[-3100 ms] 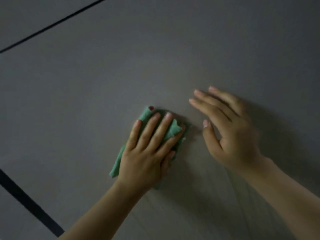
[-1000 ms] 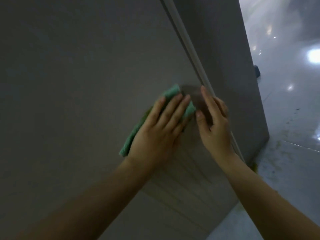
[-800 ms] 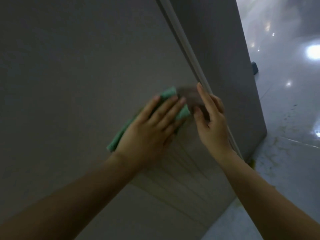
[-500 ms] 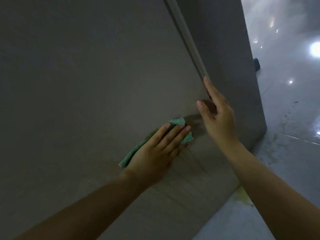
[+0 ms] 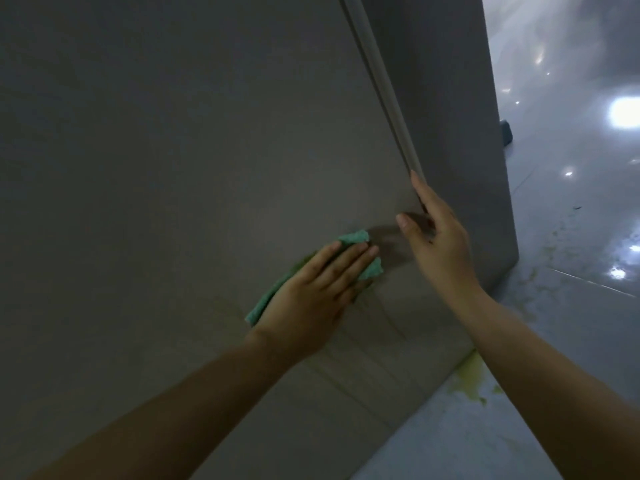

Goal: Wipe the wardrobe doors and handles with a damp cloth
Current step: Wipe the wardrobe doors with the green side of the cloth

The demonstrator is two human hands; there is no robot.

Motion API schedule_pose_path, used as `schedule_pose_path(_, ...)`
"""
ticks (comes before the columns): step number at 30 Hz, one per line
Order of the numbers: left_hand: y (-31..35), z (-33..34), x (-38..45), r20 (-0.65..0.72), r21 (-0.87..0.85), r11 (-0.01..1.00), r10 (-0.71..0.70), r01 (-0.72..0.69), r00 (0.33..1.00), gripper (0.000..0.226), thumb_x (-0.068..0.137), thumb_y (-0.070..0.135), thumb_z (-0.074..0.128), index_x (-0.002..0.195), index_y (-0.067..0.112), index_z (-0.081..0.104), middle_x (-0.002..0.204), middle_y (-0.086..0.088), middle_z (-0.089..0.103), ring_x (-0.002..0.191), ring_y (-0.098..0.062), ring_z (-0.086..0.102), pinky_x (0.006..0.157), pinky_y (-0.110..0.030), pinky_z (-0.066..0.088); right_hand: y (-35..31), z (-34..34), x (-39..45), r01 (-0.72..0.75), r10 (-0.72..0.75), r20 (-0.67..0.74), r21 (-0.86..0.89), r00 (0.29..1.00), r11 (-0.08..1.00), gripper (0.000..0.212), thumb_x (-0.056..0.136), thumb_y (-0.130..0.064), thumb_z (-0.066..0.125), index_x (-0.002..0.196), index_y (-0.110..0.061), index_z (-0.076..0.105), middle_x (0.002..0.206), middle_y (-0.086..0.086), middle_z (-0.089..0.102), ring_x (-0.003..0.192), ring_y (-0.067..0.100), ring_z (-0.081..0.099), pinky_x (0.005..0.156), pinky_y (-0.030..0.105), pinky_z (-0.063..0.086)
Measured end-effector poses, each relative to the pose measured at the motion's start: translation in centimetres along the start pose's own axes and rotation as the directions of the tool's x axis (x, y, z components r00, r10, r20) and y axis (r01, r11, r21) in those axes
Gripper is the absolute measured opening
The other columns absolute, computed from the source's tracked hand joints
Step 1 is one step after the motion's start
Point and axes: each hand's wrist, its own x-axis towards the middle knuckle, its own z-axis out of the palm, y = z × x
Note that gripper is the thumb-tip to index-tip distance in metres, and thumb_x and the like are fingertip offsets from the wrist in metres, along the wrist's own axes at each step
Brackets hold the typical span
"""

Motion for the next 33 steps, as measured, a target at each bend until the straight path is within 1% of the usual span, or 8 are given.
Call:
schedule_pose_path(5,-1.5,-1.1,1.9,-0.114,0.029,0.976,-0.211,0.216,0.971,0.05,0.098,0.027,0.034,0.145,0.011,0.039,0.155,-0.011,0.028,0.143,-0.027,0.025,0.119,-0.044,0.004,0.9,-0.7,-0.2,-0.1,0.098,-0.024,-0.098,0.995,0.99,0.046,0.089,-0.019,0.065,0.132,-0.026,0.05,0.118,-0.009,0.052,0.109,0.01,0.053,0.093,0.023,0.044)
schedule_pose_path(8,-0.5,-0.2,4.6,-0.159,0.059,0.958,-0.269,0.281,0.95,0.051,0.096,0.027,0.037,0.144,0.009,0.041,0.155,-0.013,0.028,0.143,-0.03,0.027,0.119,-0.047,0.0,0.7,-1.4,0.4,-0.18,0.18,0.008,-0.034,0.984,0.983,0.038,0.09,-0.017,0.064,0.125,-0.028,0.053,0.112,-0.006,0.06,0.092,-0.01,0.058,0.084,0.011,0.045)
schedule_pose_path(11,3.0,1.6,4.6,-0.076,0.065,0.984,-0.159,0.164,0.984,0.055,0.091,0.024,0.032,0.142,0.008,0.045,0.155,-0.013,0.028,0.143,-0.03,0.028,0.118,-0.047,-0.006,0.3,-2.0,0.6,-0.205,0.204,0.02,0.046,0.979,0.978,0.039,0.091,-0.006,0.061,0.123,-0.024,0.048,0.1,-0.011,0.061,0.078,-0.021,0.056,0.075,0.002,0.043)
schedule_pose_path(14,4.2,2.1,3.1,-0.02,-0.001,0.995,-0.104,0.104,0.994,0.057,0.089,0.023,0.026,0.141,0.01,0.046,0.153,-0.011,0.02,0.143,-0.026,0.027,0.119,-0.045,-0.007,0.5,-2.5,0.4,-0.272,0.265,0.084,0.09,0.961,0.958,0.034,0.094,-0.012,0.056,0.123,-0.028,0.047,0.1,-0.021,0.058,0.086,-0.023,0.055,0.081,0.003,0.042)
schedule_pose_path(19,-0.9,0.0,6.6,-0.17,0.105,0.969,-0.203,0.223,0.964,0.055,0.096,0.03,0.027,0.148,0.011,0.029,0.157,-0.012,0.021,0.145,-0.029,0.022,0.119,-0.046,-0.001,1.2,-3.0,0.5,-0.426,0.412,0.108,0.28,0.905,0.861,0.022,0.098,-0.013,0.05,0.112,-0.02,0.065,0.112,0.002,0.069,0.108,0.014,0.063,0.099,0.032,0.047)
schedule_pose_path(23,0.3,0.6,9.8,-0.14,0.14,0.969,-0.184,0.203,0.973,0.057,0.096,0.032,0.032,0.149,0.01,0.03,0.157,-0.014,0.02,0.146,-0.031,0.02,0.116,-0.049,-0.004,1.4,-3.6,0.0,-0.415,0.425,0.003,0.225,0.905,0.881,0.024,0.098,-0.012,0.047,0.093,-0.019,0.07,0.079,-0.014,0.072,0.082,-0.002,0.066,0.074,0.011,0.048)
schedule_pose_path(28,6.0,3.2,5.7,0.088,0.146,0.986,0.067,-0.08,0.994,0.062,0.091,0.023,0.01,0.15,0.012,0.022,0.151,-0.018,-0.005,0.147,-0.032,0.011,0.11,-0.054,-0.02,2.2,-4.5,-0.2,-0.441,0.442,0.031,0.139,0.897,0.887,0.029,0.1,-0.015,0.044,0.091,-0.026,0.069,0.089,-0.016,0.069,0.087,-0.008,0.063,0.075,0.004,0.043)
schedule_pose_path(33,4.4,2.9,6.0,-0.014,0.118,0.993,0.009,-0.007,1.0,0.058,0.091,0.024,0.01,0.147,0.013,0.019,0.152,-0.017,-0.003,0.146,-0.031,0.014,0.113,-0.051,-0.016,1.9,-4.6,-0.7,-0.441,0.435,0.074,0.117,0.897,0.89,0.029,0.097,-0.012,0.049,0.086,-0.03,0.068,0.084,-0.019,0.069,0.082,-0.009,0.064,0.074,0.006,0.045)
